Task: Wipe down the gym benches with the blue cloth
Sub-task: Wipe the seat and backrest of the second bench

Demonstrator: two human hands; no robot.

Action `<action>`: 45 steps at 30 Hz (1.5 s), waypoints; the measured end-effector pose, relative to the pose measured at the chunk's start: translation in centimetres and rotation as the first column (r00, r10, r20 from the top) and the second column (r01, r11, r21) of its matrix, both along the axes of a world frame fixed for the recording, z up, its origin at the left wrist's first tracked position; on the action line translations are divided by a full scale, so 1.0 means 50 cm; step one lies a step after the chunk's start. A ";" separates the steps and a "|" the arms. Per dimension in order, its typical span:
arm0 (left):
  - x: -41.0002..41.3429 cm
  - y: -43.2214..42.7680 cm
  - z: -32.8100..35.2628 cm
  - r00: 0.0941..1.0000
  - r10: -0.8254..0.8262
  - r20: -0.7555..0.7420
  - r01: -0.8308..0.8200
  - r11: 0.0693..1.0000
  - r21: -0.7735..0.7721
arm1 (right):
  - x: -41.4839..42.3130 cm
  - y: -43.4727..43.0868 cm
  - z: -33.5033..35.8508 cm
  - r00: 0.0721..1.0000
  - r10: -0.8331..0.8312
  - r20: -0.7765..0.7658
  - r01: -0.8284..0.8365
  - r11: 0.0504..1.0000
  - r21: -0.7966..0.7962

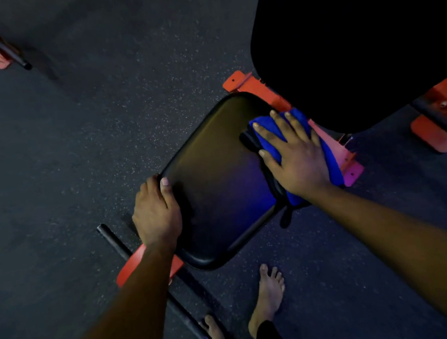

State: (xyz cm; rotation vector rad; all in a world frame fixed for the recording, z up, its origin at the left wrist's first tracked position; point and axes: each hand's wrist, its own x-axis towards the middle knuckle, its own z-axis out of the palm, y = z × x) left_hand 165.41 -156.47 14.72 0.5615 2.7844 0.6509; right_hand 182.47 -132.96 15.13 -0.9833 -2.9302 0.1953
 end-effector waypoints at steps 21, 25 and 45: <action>-0.006 -0.014 0.004 0.998 0.056 0.043 -0.063 0.976 0.210 | -0.345 -0.015 0.001 0.982 0.156 0.109 -0.150 0.987 -0.062; -0.007 -0.018 0.002 0.994 0.066 0.090 -0.086 0.967 0.239 | -0.322 -0.107 0.002 0.895 0.438 0.086 -0.431 0.898 -0.082; 0.001 -0.275 -0.038 0.867 -0.046 0.495 0.042 0.999 0.020 | -0.226 -0.409 0.007 0.984 0.179 0.009 -0.178 0.983 -0.037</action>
